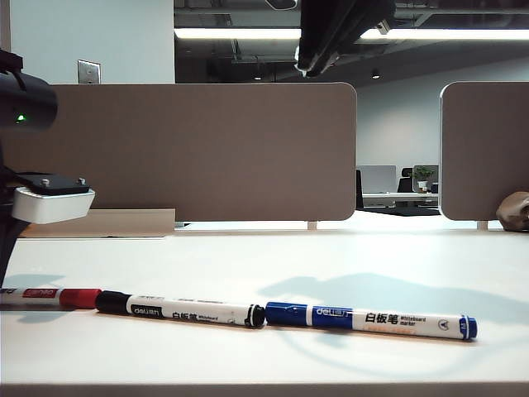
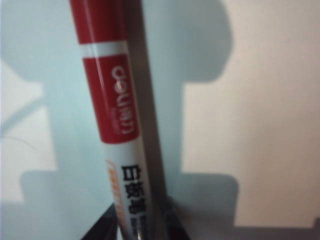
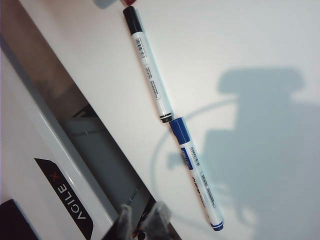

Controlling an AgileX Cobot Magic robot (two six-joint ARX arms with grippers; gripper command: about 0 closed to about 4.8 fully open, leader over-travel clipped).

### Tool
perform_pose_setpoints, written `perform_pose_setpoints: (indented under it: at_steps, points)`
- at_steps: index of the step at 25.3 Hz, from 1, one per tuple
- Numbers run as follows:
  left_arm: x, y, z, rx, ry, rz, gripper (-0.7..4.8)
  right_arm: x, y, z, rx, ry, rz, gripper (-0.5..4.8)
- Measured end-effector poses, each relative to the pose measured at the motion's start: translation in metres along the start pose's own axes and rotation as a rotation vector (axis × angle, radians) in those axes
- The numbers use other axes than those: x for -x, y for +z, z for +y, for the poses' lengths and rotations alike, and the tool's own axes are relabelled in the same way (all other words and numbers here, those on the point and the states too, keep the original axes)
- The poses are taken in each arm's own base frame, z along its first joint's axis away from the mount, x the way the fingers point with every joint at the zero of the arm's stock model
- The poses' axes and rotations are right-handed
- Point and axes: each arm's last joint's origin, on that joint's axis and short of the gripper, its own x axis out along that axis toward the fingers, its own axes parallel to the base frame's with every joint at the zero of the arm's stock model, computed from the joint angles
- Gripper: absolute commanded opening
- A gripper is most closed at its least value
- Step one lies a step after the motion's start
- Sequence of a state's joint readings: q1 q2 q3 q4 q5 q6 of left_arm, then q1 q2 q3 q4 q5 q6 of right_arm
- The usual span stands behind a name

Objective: Pick up the markers one by one and line them up horizontally in a straight line on the table.

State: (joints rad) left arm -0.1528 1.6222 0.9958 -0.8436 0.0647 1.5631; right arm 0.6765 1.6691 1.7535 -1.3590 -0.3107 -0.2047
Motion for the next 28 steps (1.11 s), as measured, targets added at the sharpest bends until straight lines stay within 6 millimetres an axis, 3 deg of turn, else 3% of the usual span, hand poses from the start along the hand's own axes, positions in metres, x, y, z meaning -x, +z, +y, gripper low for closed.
perform_pose_setpoints:
  at_steps: [2,6,19,28]
  points:
    - [0.0,0.0,0.0,0.0,-0.003,0.002,1.23,0.0,0.0,0.0,0.0,0.002,0.0,0.53]
    - [0.001,0.0,0.0,0.002,0.003,0.005,1.79,0.0,0.0,0.0,0.0,0.004,0.001,0.53]
    - [0.003,0.0,0.001,0.036,0.06,0.011,1.84,0.0,0.0,0.0,0.0,0.004,0.0,0.53]
    - [0.022,0.002,0.008,0.085,0.163,-0.036,1.84,-0.001,0.001,0.0,-0.001,0.005,0.003,0.53]
